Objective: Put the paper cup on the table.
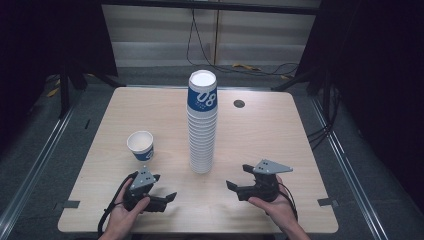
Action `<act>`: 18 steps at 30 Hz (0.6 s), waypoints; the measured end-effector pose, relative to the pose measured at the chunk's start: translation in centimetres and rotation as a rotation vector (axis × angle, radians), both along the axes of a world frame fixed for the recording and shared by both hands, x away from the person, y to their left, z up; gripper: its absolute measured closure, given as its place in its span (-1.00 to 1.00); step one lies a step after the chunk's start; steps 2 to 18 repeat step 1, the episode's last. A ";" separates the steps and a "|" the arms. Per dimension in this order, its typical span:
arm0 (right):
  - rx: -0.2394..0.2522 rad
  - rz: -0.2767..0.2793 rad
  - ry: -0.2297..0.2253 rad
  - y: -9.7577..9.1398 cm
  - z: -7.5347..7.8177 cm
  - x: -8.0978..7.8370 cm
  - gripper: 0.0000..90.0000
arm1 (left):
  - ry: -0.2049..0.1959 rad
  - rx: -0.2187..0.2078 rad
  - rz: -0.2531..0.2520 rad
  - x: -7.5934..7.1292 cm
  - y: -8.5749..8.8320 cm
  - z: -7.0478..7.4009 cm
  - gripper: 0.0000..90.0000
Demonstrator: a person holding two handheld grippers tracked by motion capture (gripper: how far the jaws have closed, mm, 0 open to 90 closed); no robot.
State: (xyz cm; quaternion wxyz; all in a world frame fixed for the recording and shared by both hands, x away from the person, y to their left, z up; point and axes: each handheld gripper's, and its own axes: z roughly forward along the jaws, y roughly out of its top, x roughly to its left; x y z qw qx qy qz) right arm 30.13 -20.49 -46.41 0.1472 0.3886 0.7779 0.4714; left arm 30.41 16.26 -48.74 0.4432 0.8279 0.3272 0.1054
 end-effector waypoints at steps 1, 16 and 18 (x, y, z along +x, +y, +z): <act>-0.033 0.002 0.010 0.1 -0.2 0.0 -0.68 | 0.001 -0.001 -0.011 0.0 0.0 -0.1 -0.65; -0.033 0.002 0.010 0.1 -0.2 0.0 -0.68 | 0.001 -0.001 -0.011 0.0 0.0 -0.1 -0.65; -0.033 0.002 0.010 0.1 -0.2 0.0 -0.68 | 0.001 -0.001 -0.011 0.0 0.0 -0.1 -0.65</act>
